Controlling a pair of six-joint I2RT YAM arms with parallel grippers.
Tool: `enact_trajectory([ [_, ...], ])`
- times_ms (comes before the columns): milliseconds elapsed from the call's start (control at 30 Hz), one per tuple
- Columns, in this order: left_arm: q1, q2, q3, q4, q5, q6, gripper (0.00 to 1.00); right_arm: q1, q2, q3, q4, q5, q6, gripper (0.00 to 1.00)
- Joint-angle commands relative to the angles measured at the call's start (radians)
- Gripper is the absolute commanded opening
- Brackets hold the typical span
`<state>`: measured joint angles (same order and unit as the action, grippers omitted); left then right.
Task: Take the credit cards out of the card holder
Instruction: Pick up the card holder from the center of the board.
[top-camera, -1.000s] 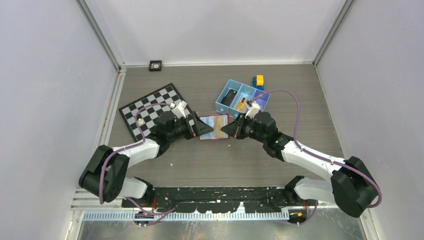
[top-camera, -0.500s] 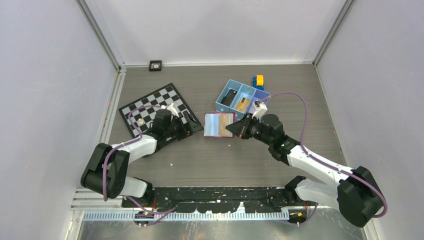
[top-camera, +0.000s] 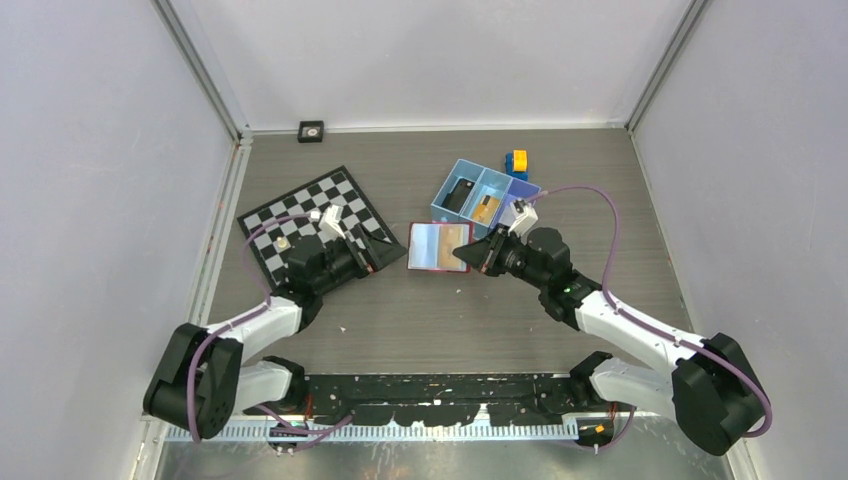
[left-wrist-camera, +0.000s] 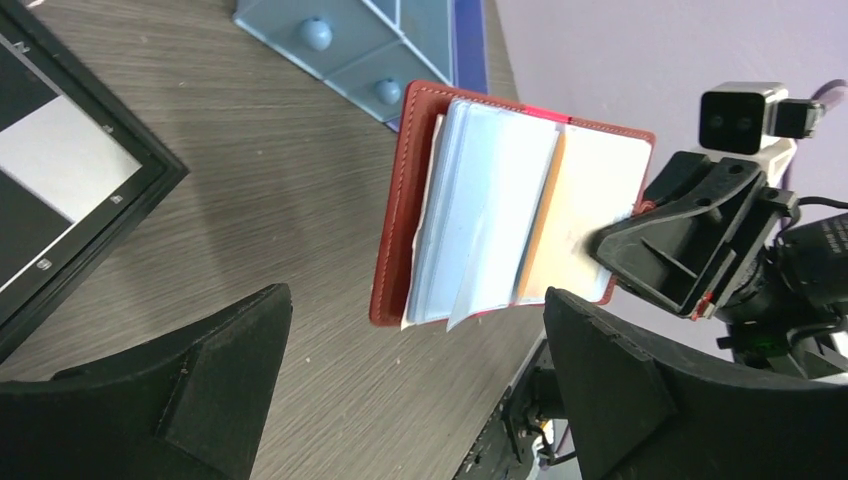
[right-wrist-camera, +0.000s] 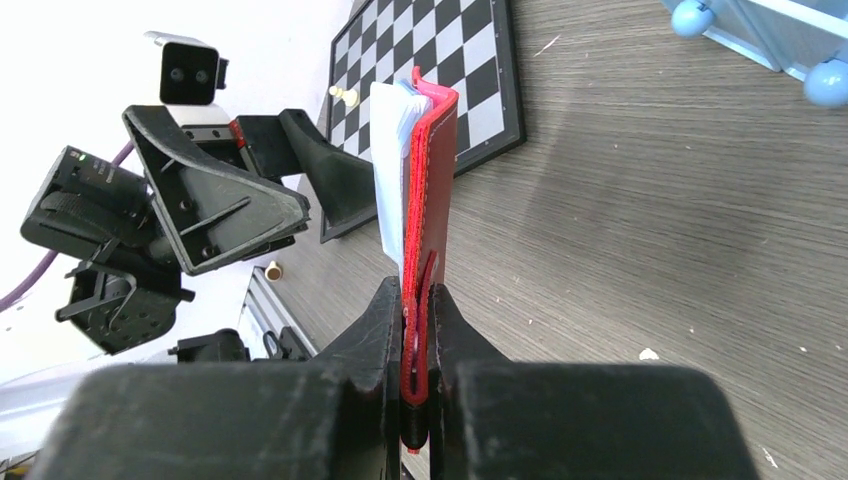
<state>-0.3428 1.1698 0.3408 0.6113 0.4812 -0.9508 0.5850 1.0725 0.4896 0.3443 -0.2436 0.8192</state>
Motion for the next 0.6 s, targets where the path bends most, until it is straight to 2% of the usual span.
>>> enact_trajectory([
  [0,-0.004,0.048,0.013,0.155,0.065,-0.031,1.0,-0.004,-0.002,0.005,0.107,-0.051,0.012,0.0],
  [400,-0.05,0.169,0.063,0.255,0.155,-0.075,1.0,-0.002,0.077,0.014,0.217,-0.173,0.046,0.01],
  [567,-0.052,0.172,0.037,0.303,0.124,-0.079,1.0,-0.002,0.097,0.014,0.245,-0.197,0.049,0.01],
])
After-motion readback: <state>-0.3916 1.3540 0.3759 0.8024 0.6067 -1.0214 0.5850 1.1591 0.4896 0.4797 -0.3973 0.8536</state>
